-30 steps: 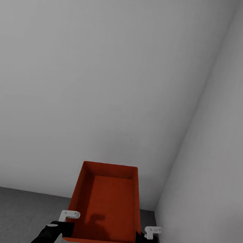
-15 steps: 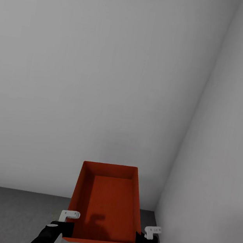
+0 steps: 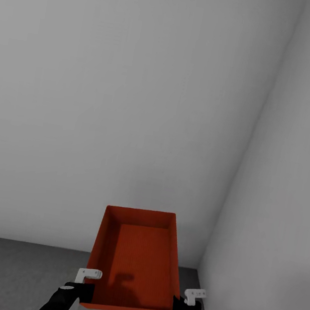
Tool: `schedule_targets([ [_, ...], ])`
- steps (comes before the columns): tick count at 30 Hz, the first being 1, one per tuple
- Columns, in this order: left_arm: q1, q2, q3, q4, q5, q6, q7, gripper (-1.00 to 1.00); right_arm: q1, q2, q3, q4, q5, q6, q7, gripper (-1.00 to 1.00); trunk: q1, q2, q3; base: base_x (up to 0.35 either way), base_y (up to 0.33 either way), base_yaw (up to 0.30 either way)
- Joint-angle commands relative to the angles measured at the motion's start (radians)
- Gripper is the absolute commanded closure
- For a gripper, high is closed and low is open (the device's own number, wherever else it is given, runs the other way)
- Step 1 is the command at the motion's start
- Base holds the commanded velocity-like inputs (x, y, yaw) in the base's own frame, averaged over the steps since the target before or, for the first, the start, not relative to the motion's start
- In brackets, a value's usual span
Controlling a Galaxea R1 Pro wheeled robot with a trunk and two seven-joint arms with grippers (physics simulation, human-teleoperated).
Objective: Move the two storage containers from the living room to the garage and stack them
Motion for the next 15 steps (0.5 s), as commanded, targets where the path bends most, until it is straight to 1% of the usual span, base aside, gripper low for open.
schedule_targets([
  [1,-0.001,0.050,0.012,-0.001,-0.021,0.010,0.021,1.00,0.000,-0.002,0.015,-0.004,0.001,-0.012,0.019,1.00,0.004,-0.009,-0.007,0.000,0.000,-0.045],
  [15,-0.001,0.050,0.013,-0.001,-0.021,0.010,0.021,1.00,0.000,-0.002,0.015,-0.004,0.002,-0.012,0.018,1.00,0.058,-0.107,-0.072,0.000,0.000,-0.059],
])
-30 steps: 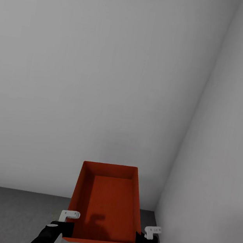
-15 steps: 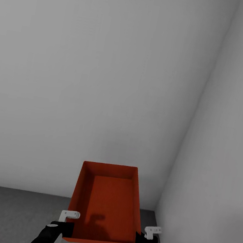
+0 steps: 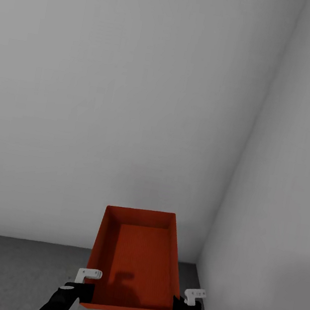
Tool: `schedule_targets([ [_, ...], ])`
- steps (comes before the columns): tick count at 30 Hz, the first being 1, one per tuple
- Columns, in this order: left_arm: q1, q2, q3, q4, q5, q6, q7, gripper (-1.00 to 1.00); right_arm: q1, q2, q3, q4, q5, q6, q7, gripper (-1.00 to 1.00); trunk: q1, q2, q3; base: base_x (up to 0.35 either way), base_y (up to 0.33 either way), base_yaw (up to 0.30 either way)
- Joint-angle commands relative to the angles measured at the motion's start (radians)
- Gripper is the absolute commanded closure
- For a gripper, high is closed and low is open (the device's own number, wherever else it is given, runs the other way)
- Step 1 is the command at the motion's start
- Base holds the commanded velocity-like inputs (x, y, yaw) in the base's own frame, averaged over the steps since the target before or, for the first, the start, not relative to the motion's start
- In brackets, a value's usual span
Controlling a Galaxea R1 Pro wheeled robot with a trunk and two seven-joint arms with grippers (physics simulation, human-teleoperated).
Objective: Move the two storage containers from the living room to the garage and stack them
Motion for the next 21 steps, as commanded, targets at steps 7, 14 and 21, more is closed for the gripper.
schedule_targets([
  [7,-0.001,0.049,0.013,-0.001,-0.021,0.010,0.021,1.00,0.000,-0.002,0.015,-0.004,0.002,-0.012,0.018,1.00,0.027,-0.051,-0.035,0.000,0.000,-0.061],
  [14,-0.001,0.048,0.013,-0.001,-0.021,0.010,0.021,1.00,0.000,-0.002,0.015,-0.004,0.002,-0.012,0.017,1.00,0.054,-0.100,-0.068,0.000,0.000,-0.032],
  [21,-0.001,0.048,0.012,-0.001,-0.021,0.010,0.021,1.00,0.000,-0.002,0.015,-0.004,0.002,-0.012,0.018,1.00,0.081,-0.149,-0.101,0.000,0.000,-0.002],
])
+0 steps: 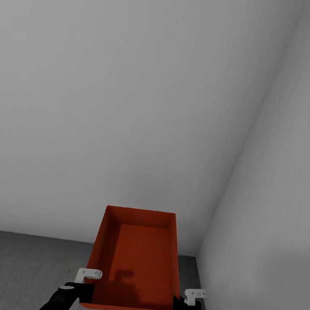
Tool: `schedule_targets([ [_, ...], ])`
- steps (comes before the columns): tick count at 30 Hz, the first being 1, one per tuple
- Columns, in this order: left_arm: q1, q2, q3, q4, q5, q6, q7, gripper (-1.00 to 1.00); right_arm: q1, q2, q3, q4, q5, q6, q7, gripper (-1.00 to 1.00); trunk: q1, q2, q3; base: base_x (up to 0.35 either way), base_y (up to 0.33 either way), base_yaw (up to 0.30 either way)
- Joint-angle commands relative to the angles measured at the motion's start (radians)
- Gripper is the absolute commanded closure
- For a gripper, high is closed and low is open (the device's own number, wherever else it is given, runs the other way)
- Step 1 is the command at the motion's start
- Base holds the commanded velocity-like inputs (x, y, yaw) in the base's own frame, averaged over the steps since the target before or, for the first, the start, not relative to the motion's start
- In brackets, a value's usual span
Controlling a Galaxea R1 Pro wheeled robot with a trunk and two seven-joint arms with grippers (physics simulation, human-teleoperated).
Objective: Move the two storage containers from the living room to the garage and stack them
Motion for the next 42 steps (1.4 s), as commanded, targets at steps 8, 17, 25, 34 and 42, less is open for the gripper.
schedule_targets([
  [8,-0.001,0.049,0.012,-0.001,-0.021,0.009,0.021,1.00,0.000,-0.002,0.015,-0.004,0.002,-0.012,0.017,1.00,0.031,-0.058,-0.039,0.000,0.000,0.000],
  [17,-0.001,0.049,0.012,-0.001,-0.021,0.009,0.021,1.00,0.000,-0.002,0.015,-0.004,0.002,-0.012,0.018,1.00,0.065,-0.121,-0.082,0.000,0.000,0.000],
  [25,-0.001,0.049,0.012,-0.001,-0.021,0.009,0.020,1.00,0.000,-0.002,0.015,-0.004,0.002,-0.012,0.018,1.00,0.096,-0.177,-0.119,0.000,0.000,0.000],
  [34,-0.001,0.050,0.012,-0.001,-0.021,0.009,0.020,1.00,0.000,-0.002,0.015,-0.004,0.002,-0.012,0.017,1.00,0.131,-0.240,-0.161,0.000,0.000,0.000],
  [42,-0.001,0.048,0.012,-0.001,-0.021,0.009,0.020,1.00,0.000,-0.002,0.015,-0.004,0.002,-0.012,0.017,1.00,0.138,-0.254,-0.179,0.000,0.000,0.000],
])
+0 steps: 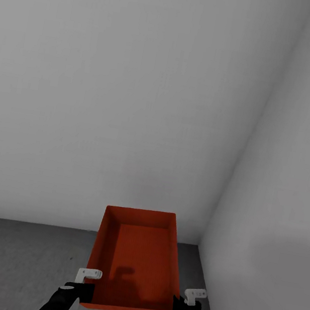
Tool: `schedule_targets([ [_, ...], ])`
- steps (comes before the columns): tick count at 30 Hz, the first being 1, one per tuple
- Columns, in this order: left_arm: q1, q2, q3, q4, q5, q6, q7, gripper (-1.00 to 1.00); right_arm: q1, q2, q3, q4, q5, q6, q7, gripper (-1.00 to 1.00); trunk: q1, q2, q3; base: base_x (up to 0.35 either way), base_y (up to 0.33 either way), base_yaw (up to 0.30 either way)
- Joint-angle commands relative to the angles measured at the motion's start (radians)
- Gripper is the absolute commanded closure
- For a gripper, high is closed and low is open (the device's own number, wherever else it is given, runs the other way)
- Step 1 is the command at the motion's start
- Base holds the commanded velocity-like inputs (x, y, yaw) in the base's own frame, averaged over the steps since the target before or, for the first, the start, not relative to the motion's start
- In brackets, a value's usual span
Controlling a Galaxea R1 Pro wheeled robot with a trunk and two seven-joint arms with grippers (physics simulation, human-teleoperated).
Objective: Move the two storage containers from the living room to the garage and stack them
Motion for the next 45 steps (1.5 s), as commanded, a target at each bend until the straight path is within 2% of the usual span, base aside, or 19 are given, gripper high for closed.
schedule_targets([
  [1,-0.001,0.048,0.012,-0.001,-0.020,0.009,0.021,1.00,0.000,-0.002,0.015,-0.004,0.002,-0.012,0.017,1.00,0.000,-0.001,-0.003,0.000,0.000,0.000],
  [8,-0.001,0.049,0.012,-0.001,-0.020,0.009,0.021,1.00,0.000,-0.002,0.015,-0.004,0.002,-0.012,0.017,1.00,0.000,-0.001,-0.013,0.000,0.000,0.000],
  [29,-0.001,0.050,0.012,-0.001,-0.020,0.009,0.021,1.00,0.000,-0.002,0.015,-0.004,0.002,-0.012,0.017,1.00,0.081,-0.148,-0.110,0.000,0.000,0.000],
  [45,-0.001,0.049,0.013,-0.001,-0.020,0.009,0.021,1.00,0.000,-0.002,0.015,-0.004,0.002,-0.012,0.017,1.00,0.081,-0.148,-0.136,0.000,0.000,0.000],
])
